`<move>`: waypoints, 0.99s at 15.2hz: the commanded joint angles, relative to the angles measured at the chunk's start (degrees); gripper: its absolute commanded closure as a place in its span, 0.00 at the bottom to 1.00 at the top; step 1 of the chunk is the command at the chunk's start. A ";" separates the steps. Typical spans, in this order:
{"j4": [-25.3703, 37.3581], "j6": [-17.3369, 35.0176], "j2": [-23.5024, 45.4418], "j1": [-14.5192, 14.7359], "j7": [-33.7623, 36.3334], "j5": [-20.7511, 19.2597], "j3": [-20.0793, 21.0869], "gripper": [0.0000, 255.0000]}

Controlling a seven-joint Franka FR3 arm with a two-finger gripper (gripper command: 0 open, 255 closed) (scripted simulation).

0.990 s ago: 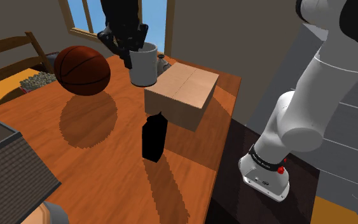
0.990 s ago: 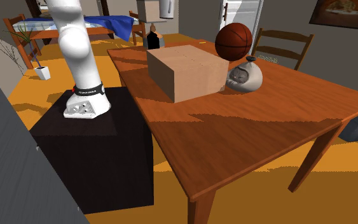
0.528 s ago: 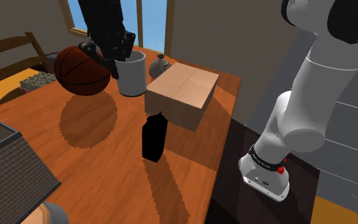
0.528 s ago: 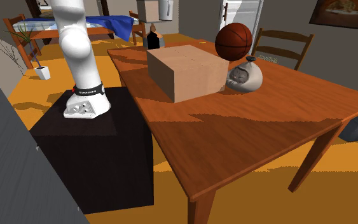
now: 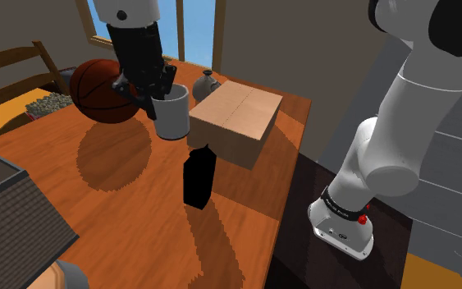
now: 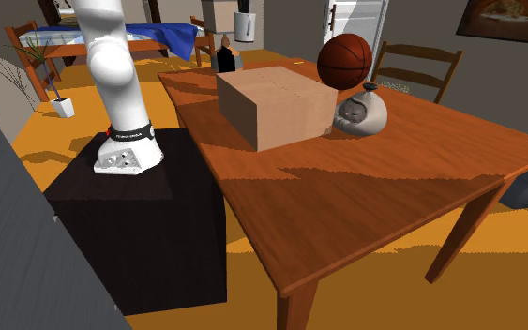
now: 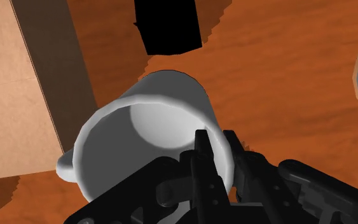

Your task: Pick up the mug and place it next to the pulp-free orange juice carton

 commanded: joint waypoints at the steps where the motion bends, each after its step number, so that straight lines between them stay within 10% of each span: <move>1: -1.58 1.61 -0.02 -0.03 0.03 -0.01 -0.02 1.00; 15: -11.72 12.25 0.55 -0.14 0.42 -0.36 -0.15 1.00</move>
